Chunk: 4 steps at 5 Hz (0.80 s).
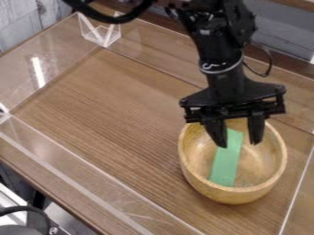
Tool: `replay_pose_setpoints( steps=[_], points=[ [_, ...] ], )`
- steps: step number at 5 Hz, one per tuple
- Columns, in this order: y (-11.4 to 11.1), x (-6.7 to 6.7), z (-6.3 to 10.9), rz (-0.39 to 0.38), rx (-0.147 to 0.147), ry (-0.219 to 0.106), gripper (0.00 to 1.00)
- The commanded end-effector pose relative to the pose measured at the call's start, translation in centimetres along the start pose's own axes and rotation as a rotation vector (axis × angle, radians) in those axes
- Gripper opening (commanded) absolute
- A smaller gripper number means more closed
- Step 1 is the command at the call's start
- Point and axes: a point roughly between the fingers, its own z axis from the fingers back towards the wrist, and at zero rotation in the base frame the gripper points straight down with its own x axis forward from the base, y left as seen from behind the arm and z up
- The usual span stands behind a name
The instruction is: Put the green block in the brown bowl
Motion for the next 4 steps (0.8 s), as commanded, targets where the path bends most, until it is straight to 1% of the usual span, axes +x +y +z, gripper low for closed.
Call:
replay_pose_setpoints(
  steps=[1,3,4],
  points=[
    [-0.8,1.1,0.7,-0.009,-0.030,-0.042,1.00],
    [0.2,2.0,1.3,0.005,-0.026,-0.047,1.00],
    [0.9,2.8,2.3,0.010,-0.014,-0.052,1.00]
  ],
)
